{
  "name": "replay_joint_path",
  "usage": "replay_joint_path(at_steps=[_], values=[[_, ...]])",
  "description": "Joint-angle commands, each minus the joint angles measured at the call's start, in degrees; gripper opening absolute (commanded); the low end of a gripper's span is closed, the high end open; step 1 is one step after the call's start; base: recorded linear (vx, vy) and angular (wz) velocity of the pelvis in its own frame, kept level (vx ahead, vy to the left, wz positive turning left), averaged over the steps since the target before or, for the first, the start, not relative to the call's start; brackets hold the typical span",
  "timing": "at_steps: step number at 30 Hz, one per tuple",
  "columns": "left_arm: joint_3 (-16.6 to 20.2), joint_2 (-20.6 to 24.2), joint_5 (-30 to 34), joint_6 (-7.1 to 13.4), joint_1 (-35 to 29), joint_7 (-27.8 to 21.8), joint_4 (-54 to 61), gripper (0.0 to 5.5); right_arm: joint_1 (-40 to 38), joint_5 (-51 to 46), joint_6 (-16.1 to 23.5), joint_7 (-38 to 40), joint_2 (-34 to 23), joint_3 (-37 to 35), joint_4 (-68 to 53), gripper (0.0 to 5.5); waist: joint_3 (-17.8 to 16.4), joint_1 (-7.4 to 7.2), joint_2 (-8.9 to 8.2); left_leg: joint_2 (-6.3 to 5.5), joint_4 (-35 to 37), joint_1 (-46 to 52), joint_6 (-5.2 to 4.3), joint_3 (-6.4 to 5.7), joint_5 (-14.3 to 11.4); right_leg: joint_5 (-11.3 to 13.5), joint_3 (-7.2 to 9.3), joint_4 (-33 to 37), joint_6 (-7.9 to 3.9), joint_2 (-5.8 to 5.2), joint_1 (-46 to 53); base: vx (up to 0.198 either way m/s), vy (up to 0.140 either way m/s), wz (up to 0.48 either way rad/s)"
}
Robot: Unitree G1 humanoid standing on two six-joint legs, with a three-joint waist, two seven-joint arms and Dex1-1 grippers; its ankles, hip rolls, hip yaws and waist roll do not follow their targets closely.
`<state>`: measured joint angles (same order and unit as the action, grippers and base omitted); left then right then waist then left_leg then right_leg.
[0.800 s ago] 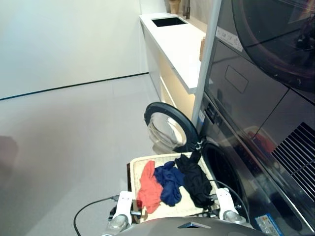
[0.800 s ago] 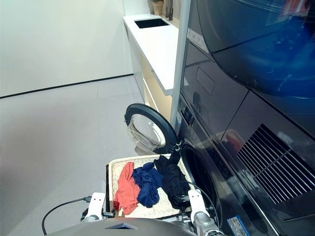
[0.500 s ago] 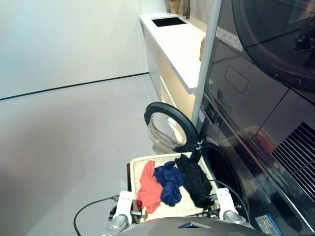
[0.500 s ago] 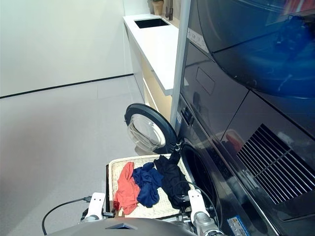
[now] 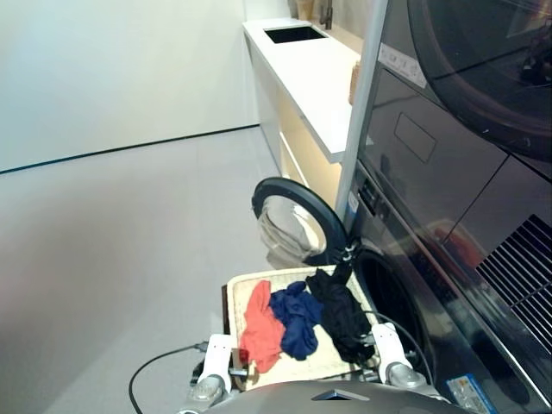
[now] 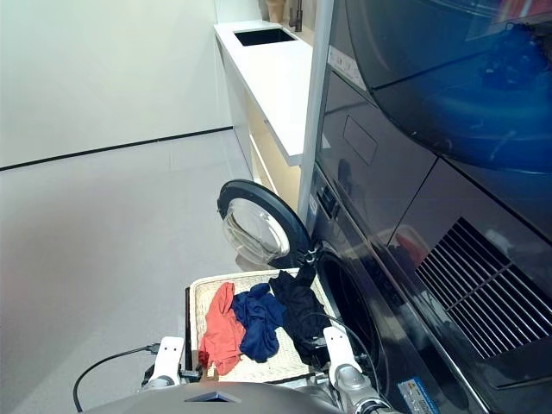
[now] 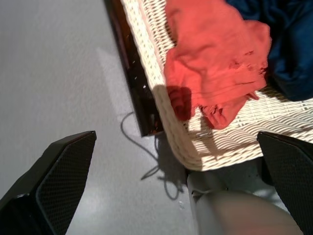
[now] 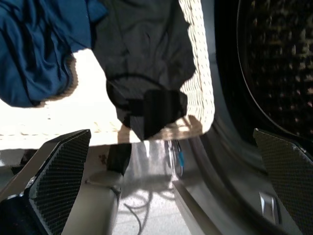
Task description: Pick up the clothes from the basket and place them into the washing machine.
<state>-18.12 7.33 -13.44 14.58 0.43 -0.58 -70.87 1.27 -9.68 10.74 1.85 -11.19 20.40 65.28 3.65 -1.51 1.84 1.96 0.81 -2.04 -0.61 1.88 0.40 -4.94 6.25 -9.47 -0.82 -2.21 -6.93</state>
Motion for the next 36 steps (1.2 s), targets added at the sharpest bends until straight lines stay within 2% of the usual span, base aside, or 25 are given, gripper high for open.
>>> replay_joint_path(at_steps=[1, 7, 11, 17, 22, 26, 30, 33, 34, 36], values=[[-1.15, 1.40, 2.42, 2.12, -7.66, 1.80, 0.68, 5.50, 5.80, 0.29, 2.79, 0.05, -0.22, 2.58, -3.45, 5.50, -3.44, -1.51, -2.86, -1.18, -0.33, 0.61, -3.56, 1.19, -1.00, 10.88, 0.98, 13.80, -8.23, -4.50, 5.00, -0.065, 0.024, -0.008], [-2.55, 2.66, 1.92, 2.24, -12.46, 3.80, 2.17, 5.50, 10.30, 2.55, 2.74, 0.24, -1.72, 6.58, -8.03, 5.50, -6.91, -1.78, -2.32, -1.45, -2.24, -4.97, -3.53, 1.48, -0.49, 11.33, 0.49, 11.34, -8.05, -4.80, -0.94, -0.075, 0.022, -0.051], [-3.58, 3.77, -0.62, 2.96, -18.10, 5.96, 4.98, 5.50, 15.55, 1.51, 3.77, 1.27, -3.49, 9.27, -15.39, 5.50, -11.95, -2.39, -2.61, -2.12, -10.07, -13.86, -3.27, 1.84, -1.87, 11.47, -1.05, 6.33, -7.65, -5.10, -9.00, -0.161, 0.032, -0.101], [-3.75, 4.53, -2.21, 2.95, -24.94, 9.07, 4.63, 5.50, 21.93, 1.12, 4.58, 3.19, -4.00, 11.20, -20.81, 5.50, -14.43, -3.36, -2.90, -1.09, -12.82, -22.64, -3.29, 2.25, -1.43, 11.80, -1.02, 3.32, -7.45, -4.50, -18.72, -0.060, 0.008, -0.066], [-3.96, 5.12, -4.47, 3.49, -30.94, 11.66, 5.86, 5.50, 27.78, -1.51, 5.67, 5.44, -3.45, 11.66, -22.39, 5.50, -17.11, -4.15, -3.16, -0.25, -17.63, -31.03, -3.35, 1.45, -2.08, 11.37, -1.20, -0.84, -7.07, -4.44, -27.21, -0.092, 0.000, -0.008], [-3.85, 6.35, -4.44, 3.32, -35.07, 13.43, 5.14, 5.50, 31.02, -2.46, 6.34, 6.48, -2.78, 12.11, -23.22, 5.50, -18.02, -4.65, -3.11, 0.10, -21.26, -36.81, -3.05, 0.66, -2.91, 10.45, -1.34, -4.71, -6.67, -4.38, -32.83, 0.000, 0.000, 0.000], [-3.85, 8.59, -3.58, 2.82, -38.62, 14.28, 4.20, 5.50, 32.81, -3.25, 7.11, 6.87, -2.59, 12.30, -24.66, 5.50, -18.17, -5.30, -3.13, 0.44, -24.47, -42.00, -2.55, 0.41, -3.74, 9.89, -1.57, -7.65, -6.54, -4.26, -37.92, 0.000, 0.000, 0.000], [-3.09, 10.09, -4.03, 2.56, -41.03, 14.80, 3.50, 5.50, 33.98, -3.94, 7.74, 7.11, -2.56, 12.49, -27.52, 5.50, -18.19, -5.84, -3.16, 0.85, -25.62, -45.68, -2.15, 0.38, -3.99, 10.19, -2.06, -8.41, -6.60, -3.88, -41.71, 0.024, 0.007, -0.008], [-2.96, 10.46, -4.08, 2.58, -41.40, 15.01, 3.25, 5.50, 33.96, -4.27, 7.97, 7.10, -2.56, 12.32, -28.23, 5.50, -18.12, -5.51, -2.86, 1.29, -26.43, -46.06, -2.35, 0.00, -5.85, 8.76, -2.12, -9.04, -6.88, -3.36, -42.13, 0.089, 0.021, -0.082], [-2.32, 11.21, -4.41, 2.53, -42.33, 15.48, 3.57, 5.50, 33.97, -4.89, 8.63, 7.21, -2.97, 11.94, -31.21, 5.50, -17.96, -5.76, -2.82, 1.45, -27.09, -48.69, -1.99, -0.24, -6.03, 8.89, -2.45, -9.68, -7.01, -3.08, -44.98, 0.049, 0.011, -0.061]])
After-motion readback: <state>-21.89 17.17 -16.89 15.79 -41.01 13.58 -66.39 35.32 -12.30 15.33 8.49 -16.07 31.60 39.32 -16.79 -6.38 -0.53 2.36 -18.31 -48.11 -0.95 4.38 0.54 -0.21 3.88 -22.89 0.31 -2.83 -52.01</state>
